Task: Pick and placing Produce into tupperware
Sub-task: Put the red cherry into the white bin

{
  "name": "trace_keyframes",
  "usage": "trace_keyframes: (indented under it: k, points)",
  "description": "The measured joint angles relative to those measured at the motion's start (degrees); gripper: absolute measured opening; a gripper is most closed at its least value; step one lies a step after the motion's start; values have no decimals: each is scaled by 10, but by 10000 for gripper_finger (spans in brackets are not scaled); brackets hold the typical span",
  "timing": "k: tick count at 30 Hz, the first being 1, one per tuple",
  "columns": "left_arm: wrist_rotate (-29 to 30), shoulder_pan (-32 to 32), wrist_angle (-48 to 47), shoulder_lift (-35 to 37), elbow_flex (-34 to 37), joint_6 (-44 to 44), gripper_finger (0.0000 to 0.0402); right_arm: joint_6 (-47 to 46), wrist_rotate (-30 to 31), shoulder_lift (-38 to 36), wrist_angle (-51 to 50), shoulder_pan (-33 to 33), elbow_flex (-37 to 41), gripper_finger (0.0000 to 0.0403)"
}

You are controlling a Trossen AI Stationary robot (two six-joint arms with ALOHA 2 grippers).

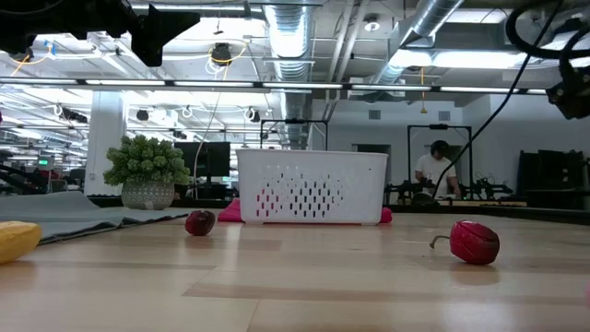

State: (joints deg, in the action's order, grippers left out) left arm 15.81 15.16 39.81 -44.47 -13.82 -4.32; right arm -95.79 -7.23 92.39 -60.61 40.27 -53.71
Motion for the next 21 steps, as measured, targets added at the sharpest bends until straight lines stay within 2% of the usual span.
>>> trace_keyframes:
  k: [12,21]
  points:
    - [0,0,0,0,0,0,277,2,11,8,16,1,1,283]
    - [0,0,0,0,0,0,277,2,12,8,29,1,8,241]
